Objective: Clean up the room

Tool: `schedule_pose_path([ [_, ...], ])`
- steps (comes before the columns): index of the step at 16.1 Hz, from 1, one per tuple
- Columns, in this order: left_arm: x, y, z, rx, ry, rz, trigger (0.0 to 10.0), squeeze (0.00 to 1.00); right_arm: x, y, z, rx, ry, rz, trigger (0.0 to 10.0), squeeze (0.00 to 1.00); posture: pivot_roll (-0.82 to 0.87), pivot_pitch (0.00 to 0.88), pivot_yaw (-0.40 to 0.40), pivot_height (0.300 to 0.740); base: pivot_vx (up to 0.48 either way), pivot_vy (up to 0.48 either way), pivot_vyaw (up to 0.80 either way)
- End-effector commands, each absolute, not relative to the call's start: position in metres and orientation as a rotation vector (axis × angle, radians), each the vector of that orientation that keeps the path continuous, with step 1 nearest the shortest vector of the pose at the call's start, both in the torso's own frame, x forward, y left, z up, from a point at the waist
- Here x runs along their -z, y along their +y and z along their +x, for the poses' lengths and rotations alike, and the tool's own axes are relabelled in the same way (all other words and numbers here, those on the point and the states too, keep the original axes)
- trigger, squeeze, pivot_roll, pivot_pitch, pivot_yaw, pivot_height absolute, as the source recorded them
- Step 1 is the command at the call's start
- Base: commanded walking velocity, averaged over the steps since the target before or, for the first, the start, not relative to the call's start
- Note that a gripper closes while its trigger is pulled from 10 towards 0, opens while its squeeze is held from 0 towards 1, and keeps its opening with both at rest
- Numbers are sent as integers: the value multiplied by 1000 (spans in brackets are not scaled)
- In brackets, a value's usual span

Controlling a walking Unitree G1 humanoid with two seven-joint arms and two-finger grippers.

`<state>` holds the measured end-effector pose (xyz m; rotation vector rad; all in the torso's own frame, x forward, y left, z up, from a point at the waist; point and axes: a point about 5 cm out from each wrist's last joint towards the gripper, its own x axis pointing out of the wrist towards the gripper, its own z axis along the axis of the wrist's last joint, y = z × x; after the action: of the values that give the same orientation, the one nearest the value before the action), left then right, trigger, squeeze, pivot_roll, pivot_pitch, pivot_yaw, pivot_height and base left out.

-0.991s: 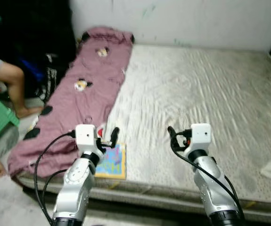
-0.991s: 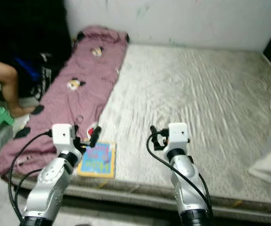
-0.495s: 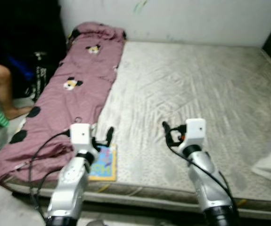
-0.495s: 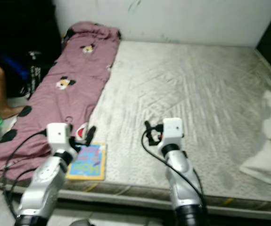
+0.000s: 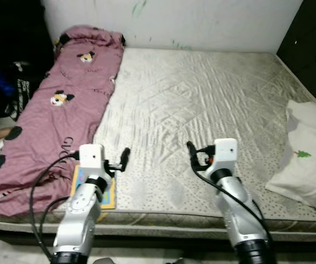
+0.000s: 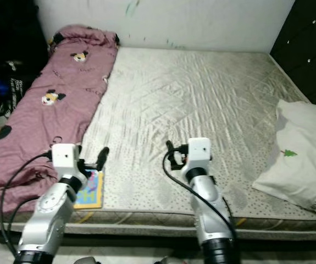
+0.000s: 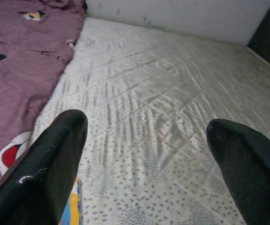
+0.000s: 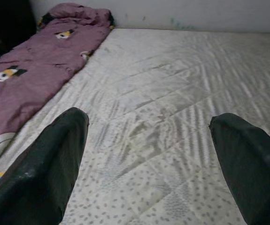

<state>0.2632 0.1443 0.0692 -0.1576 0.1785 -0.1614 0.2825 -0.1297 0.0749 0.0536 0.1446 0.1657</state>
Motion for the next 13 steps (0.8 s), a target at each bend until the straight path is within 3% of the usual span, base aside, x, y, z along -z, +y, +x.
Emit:
schedule_pose_path([
  [1, -69, 144, 264, 156, 178, -154, 10000, 0, -75, -133, 283, -158, 143, 49, 10000, 0, 26, 0, 0, 740, 0, -274, 0],
  [13, -68, 143, 264, 156, 186, -159, 10000, 0, -76, -135, 284, -157, 144, 47, 10000, 0, 24, 0, -4, 740, 0, -275, 0],
])
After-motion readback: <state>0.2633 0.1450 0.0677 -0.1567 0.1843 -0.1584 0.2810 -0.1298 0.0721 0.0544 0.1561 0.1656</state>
